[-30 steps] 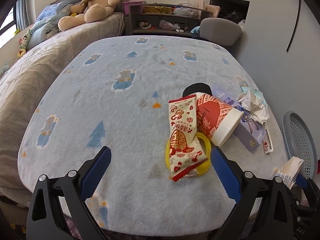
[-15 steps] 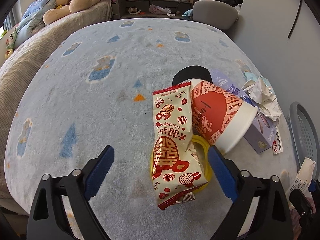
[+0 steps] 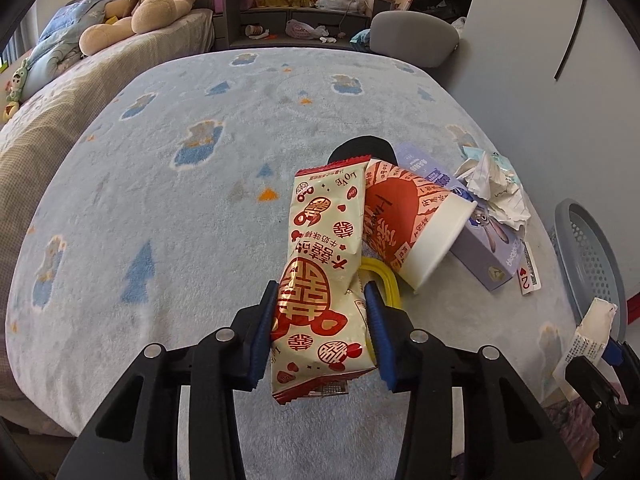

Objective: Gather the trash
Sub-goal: 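Carry the wrapper and carton over the gray laundry basket with both tools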

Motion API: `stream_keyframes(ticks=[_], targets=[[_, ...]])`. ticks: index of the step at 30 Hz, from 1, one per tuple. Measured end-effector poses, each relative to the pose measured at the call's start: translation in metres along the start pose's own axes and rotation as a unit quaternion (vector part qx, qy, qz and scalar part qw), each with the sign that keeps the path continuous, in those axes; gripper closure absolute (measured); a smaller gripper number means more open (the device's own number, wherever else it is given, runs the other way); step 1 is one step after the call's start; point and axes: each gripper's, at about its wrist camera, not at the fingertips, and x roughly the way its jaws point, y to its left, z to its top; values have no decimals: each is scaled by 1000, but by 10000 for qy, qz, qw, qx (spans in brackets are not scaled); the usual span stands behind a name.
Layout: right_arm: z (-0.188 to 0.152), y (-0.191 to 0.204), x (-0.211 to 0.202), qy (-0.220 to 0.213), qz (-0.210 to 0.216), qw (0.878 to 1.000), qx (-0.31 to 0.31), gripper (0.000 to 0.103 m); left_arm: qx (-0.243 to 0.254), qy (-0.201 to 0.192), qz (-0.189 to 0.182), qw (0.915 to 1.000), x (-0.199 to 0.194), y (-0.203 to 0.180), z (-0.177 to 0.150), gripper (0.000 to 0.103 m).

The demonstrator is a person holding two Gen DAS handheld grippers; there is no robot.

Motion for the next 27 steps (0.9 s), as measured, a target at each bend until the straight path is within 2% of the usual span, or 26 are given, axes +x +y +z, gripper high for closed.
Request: stream_keyframes(ticks=[5,9,16,21,27], targets=[[1,-3,-12,-104,16,9999,42,21,186,-369,338,9986,-37,-9,-15,61],[4,-14,-27,-245,-14,9997,98,21,341,-595,260,9973,-64,-30,-23,61],[6,-65,-58,-461,-344,9978,330,21,759,-780,-361,9934,-80,-108,-23,61],[8,-118,-81,-550,-838,9935,537,21,1194,-680,-769,9875,-68,-174,-21,61],[5,-172,-93,-537,-1299,9880,646,21,1626,-506,-956,9807,-45,-238,-18,61]])
